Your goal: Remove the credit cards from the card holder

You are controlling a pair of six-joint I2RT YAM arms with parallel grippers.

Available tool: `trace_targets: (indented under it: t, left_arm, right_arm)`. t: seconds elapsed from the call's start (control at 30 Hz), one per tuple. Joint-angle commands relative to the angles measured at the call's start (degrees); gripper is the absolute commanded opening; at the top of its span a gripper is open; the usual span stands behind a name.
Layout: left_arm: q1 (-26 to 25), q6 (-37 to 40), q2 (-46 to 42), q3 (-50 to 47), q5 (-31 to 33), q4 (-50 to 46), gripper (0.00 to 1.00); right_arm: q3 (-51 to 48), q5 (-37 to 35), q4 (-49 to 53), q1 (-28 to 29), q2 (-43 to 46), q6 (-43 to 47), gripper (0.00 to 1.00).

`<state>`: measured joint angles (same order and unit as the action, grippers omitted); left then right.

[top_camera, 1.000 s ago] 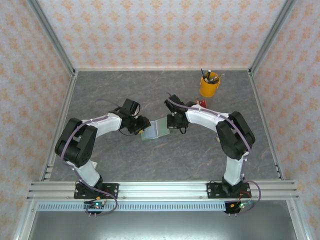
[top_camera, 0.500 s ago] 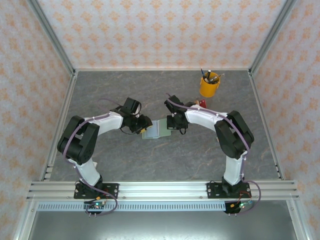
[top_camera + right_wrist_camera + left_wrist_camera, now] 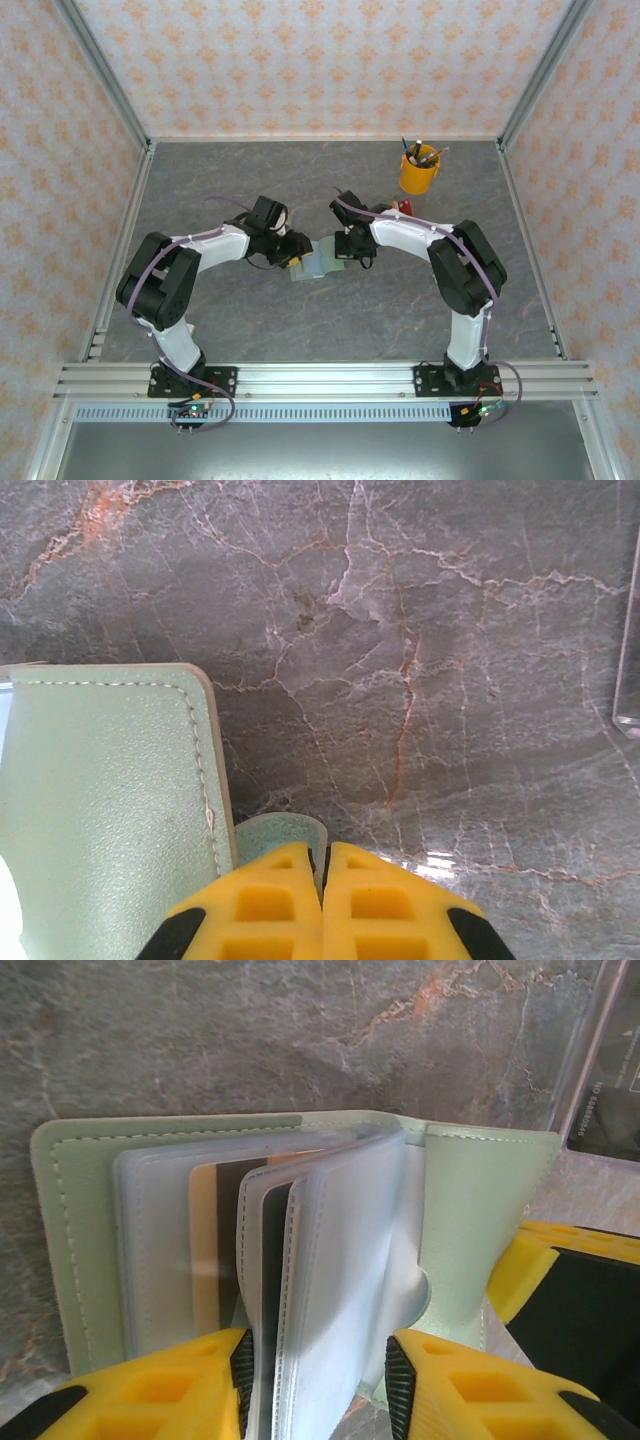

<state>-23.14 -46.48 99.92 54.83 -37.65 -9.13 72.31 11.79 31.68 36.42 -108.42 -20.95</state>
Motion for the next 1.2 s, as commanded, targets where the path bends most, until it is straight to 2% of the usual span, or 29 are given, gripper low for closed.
trace_targets:
  t: [0.0,0.3,0.6,0.97,1.17]
  left_arm:
    - [-1.56,0.96,-0.36,1.62,-3.81,3.66,0.4]
    - [-1.91,3.25,-2.79,2.05,-0.24,-0.9,0.27]
    - [-1.91,3.67,-3.54,2.23,0.31,-1.95,0.27]
    - [-1.96,0.08,-5.08,0.56,-4.95,5.36,0.45]
    - [-1.65,-0.72,-5.59,0.39,-1.9,4.1,0.47]
  right_arm:
    - [-0.6,1.74,-1.01,0.4,-0.39,-0.59,0.04]
    - [-0.51,2.05,-1.1,0.4,-0.22,-0.76,0.04]
    - [-1.47,3.24,-2.3,0.45,2.12,-1.38,0.07]
    - [-3.27,4.44,-3.99,-0.6,7.61,-3.65,0.27]
    - [-5.67,2.77,-5.04,-1.97,12.06,-6.13,0.35]
